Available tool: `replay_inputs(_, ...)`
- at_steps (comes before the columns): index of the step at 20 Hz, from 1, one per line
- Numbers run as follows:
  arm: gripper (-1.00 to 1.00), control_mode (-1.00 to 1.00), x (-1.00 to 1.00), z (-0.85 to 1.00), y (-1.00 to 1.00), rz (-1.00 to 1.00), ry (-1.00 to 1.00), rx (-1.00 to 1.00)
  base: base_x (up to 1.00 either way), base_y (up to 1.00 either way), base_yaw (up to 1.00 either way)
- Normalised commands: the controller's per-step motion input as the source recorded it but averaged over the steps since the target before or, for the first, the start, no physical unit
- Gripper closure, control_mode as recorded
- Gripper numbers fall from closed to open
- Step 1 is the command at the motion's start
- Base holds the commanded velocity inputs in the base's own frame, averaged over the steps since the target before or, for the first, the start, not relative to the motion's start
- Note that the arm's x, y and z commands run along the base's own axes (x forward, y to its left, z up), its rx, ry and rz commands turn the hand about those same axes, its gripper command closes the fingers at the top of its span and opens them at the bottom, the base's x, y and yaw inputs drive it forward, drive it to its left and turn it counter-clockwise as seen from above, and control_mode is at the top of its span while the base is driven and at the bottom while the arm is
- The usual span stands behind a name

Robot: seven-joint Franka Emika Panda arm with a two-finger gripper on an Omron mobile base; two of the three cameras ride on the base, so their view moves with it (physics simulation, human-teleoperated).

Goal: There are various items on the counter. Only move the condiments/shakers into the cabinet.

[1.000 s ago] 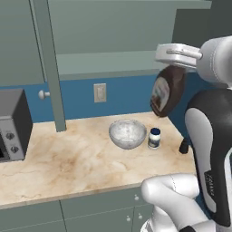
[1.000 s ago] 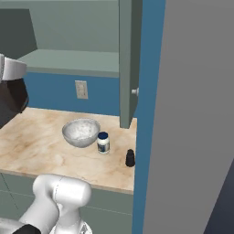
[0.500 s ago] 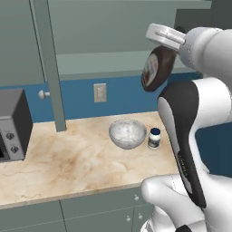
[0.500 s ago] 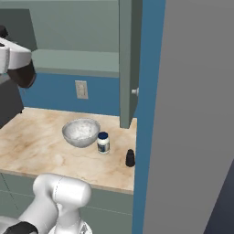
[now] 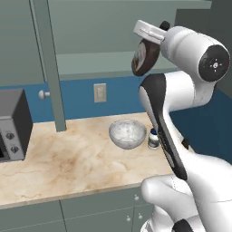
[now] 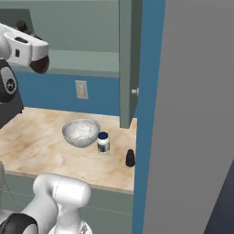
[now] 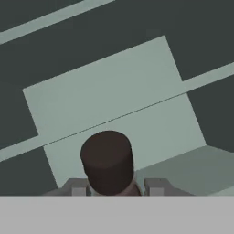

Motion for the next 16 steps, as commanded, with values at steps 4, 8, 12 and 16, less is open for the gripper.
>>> replay_inputs(4,1.0,-1.0,0.75,0.04,-0.03,0.0,-0.04,0.01,0.0,0.0,0.0)
replay_inputs(8,1.0,-1.0,0.68,0.0,-0.01,0.0,0.04,0.0,0.0,0.0,0.0)
replay_inputs(12,1.0,-1.0,0.74,-0.01,0.0,0.0,0.07,0.0,0.0,0.0,0.0)
replay_inputs(16,1.0,-1.0,0.72,-0.18,0.0,0.0,0.09,0.0,0.0,0.0,0.0)
